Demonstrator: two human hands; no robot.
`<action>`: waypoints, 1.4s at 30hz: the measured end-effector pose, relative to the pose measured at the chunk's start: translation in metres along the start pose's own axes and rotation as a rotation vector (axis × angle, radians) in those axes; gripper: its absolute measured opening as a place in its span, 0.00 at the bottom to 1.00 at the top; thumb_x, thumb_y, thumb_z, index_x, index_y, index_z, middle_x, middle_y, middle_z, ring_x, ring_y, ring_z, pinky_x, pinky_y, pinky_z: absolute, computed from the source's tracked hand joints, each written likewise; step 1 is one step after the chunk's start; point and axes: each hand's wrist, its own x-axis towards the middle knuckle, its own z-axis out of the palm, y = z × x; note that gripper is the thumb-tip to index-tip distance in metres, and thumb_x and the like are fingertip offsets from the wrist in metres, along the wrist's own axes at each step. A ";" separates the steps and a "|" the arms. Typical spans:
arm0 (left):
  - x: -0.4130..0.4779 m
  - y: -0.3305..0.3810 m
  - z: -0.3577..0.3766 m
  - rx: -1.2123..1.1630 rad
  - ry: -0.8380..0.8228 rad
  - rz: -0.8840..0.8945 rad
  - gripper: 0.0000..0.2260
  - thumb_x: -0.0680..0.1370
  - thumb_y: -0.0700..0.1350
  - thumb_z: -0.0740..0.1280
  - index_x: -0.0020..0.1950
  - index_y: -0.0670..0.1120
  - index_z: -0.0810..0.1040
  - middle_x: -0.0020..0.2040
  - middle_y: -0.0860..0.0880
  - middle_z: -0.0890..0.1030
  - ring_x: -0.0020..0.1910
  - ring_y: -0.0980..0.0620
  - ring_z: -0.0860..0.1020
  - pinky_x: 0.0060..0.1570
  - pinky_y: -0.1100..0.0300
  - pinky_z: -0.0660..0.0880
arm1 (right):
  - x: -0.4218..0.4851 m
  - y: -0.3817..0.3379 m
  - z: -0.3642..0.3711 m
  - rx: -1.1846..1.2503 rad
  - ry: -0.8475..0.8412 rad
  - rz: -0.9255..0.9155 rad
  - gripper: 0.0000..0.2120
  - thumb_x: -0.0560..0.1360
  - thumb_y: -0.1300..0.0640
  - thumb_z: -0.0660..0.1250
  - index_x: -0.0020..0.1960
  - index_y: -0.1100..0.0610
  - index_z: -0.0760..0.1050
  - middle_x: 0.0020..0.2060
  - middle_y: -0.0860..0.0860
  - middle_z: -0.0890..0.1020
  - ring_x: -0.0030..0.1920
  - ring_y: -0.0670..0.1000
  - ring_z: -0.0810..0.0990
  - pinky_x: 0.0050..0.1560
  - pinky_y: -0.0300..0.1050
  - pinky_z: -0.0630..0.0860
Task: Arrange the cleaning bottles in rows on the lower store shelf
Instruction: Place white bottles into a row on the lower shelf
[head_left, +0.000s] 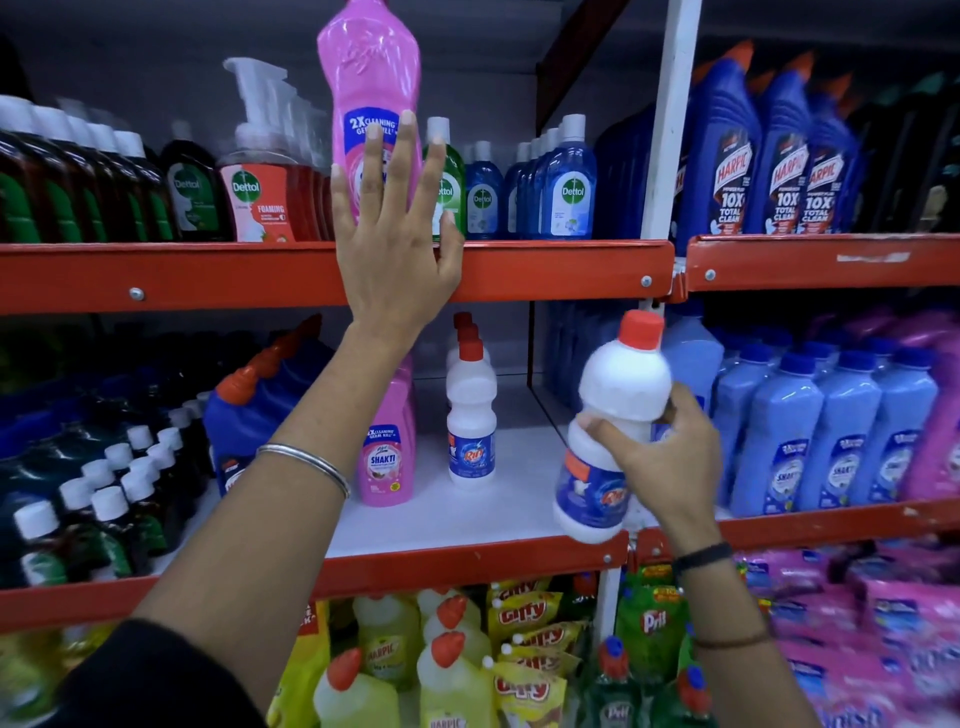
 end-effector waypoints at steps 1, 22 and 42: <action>0.000 0.000 0.000 0.003 -0.003 0.000 0.26 0.79 0.50 0.56 0.77 0.49 0.60 0.78 0.46 0.60 0.78 0.44 0.56 0.75 0.43 0.50 | -0.005 -0.004 0.011 0.027 -0.041 -0.005 0.34 0.54 0.35 0.73 0.55 0.50 0.74 0.48 0.48 0.82 0.48 0.53 0.80 0.44 0.52 0.78; 0.001 0.000 -0.003 0.031 -0.042 0.007 0.26 0.79 0.51 0.55 0.77 0.49 0.61 0.78 0.46 0.60 0.78 0.45 0.56 0.76 0.42 0.52 | -0.024 0.019 0.145 -0.104 -0.241 0.061 0.31 0.58 0.38 0.75 0.52 0.53 0.69 0.44 0.52 0.82 0.42 0.56 0.79 0.31 0.41 0.64; -0.001 -0.007 -0.011 0.003 -0.094 0.061 0.26 0.79 0.51 0.57 0.78 0.49 0.60 0.78 0.46 0.60 0.78 0.45 0.56 0.75 0.42 0.51 | -0.031 0.015 0.125 -0.123 -0.370 0.059 0.35 0.64 0.38 0.72 0.64 0.53 0.67 0.57 0.53 0.79 0.53 0.54 0.78 0.40 0.44 0.71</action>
